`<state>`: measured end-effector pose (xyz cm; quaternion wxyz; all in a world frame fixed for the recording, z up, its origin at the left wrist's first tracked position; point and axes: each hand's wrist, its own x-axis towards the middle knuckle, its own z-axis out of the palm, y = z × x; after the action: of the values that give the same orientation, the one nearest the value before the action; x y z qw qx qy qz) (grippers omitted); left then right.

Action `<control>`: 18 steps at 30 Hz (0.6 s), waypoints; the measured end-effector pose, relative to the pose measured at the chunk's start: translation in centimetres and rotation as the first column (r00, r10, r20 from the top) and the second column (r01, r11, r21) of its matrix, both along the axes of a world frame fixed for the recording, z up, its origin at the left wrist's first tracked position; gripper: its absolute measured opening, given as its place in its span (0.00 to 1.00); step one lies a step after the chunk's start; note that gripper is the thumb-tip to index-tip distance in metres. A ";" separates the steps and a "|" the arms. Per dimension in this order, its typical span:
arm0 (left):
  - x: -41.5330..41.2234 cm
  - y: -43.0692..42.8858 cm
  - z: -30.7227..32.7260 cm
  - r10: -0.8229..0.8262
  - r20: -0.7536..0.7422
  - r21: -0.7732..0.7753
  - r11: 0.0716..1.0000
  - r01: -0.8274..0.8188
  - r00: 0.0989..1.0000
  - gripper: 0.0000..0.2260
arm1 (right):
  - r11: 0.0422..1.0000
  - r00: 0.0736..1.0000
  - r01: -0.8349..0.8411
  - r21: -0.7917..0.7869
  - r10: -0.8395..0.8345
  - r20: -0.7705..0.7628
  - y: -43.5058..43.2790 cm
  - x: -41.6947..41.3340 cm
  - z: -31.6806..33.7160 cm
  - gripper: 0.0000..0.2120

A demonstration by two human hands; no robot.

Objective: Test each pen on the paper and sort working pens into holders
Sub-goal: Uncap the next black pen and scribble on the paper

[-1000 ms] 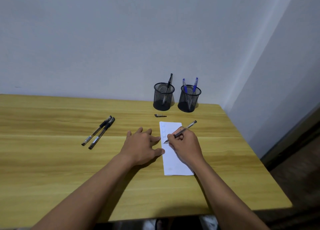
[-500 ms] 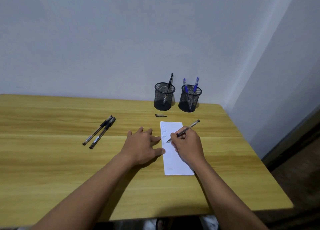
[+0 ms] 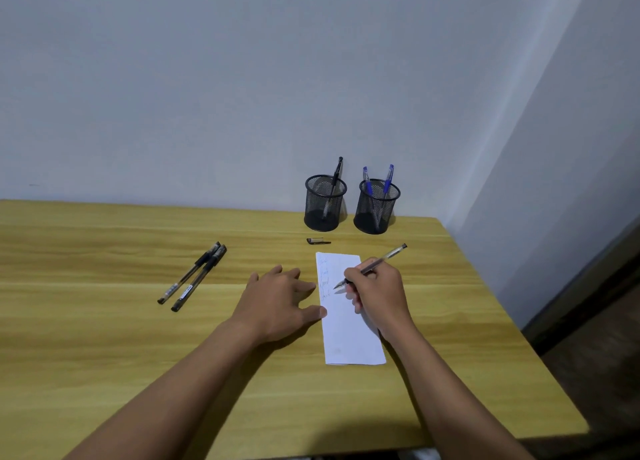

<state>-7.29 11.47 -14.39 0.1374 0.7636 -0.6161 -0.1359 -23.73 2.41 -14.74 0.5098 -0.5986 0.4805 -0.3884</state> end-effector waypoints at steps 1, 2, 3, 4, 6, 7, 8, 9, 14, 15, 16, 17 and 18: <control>0.1 -0.2 0.2 0.025 -0.038 -0.040 0.999 -0.026 0.999 0.29 | 1.000 1.000 -0.005 0.007 0.004 0.024 -0.2 -0.1 0.3 0.06; 0.2 -0.4 0.4 0.052 -0.086 -0.096 0.994 -0.060 0.995 0.27 | 1.000 0.999 -0.007 0.010 0.007 0.048 -0.4 -0.1 0.7 0.06; 0.3 -0.9 0.5 0.082 -0.135 -0.147 0.984 -0.102 0.987 0.26 | 1.000 0.997 -0.007 0.010 0.006 0.071 -0.7 -0.1 1.1 0.06; 0.5 -1.5 0.7 0.109 -0.177 -0.188 0.972 -0.142 0.978 0.25 | 1.000 0.996 -0.004 0.004 0.004 0.085 -0.9 -0.1 1.5 0.05; 0.9 -3.3 0.9 0.149 -0.213 -0.235 0.952 -0.199 0.966 0.21 | 1.000 0.996 0.000 -0.026 0.002 0.094 -1.7 0.0 2.3 0.05; 1.2 -4.4 1.0 0.164 -0.212 -0.246 0.945 -0.215 0.963 0.19 | 0.999 0.995 0.001 -0.040 0.003 0.101 -2.0 0.1 2.7 0.05; 1.4 -5.5 1.1 0.176 -0.209 -0.257 0.939 -0.228 0.962 0.17 | 0.999 0.994 0.003 -0.054 0.003 0.111 -2.5 0.1 3.0 0.06; 1.7 -6.6 1.0 0.189 -0.208 -0.263 0.934 -0.241 0.960 0.16 | 0.997 0.993 0.008 -0.071 0.000 0.116 -2.9 0.2 3.3 0.06; 2.8 -11.0 -0.1 0.264 -0.159 -0.240 0.924 -0.296 0.952 0.14 | 0.996 0.986 0.008 -0.093 0.008 0.169 -4.9 0.7 3.8 0.05; 2.9 -11.5 -0.3 0.277 -0.136 -0.239 0.923 -0.303 0.951 0.13 | 0.996 0.984 0.000 -0.086 0.015 0.176 -5.1 0.9 3.6 0.06; 3.0 -11.9 -0.4 0.285 -0.114 -0.243 0.921 -0.304 0.952 0.12 | 0.997 0.984 -0.006 -0.081 0.020 0.177 -5.3 1.1 3.5 0.06; 3.0 -12.2 -0.6 0.285 -0.094 -0.248 0.921 -0.299 0.954 0.11 | 0.997 0.984 -0.007 -0.078 0.020 0.174 -5.4 1.2 3.3 0.06; 3.0 -12.4 -0.7 0.279 -0.075 -0.251 0.924 -0.289 0.957 0.10 | 0.997 0.985 -0.004 -0.076 0.018 0.172 -5.5 1.4 3.2 0.06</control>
<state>-4.28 -0.96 -15.04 0.2658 0.8175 -0.5087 -0.0474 -22.36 -3.11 -11.53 0.5287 -0.5842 0.4162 -0.4538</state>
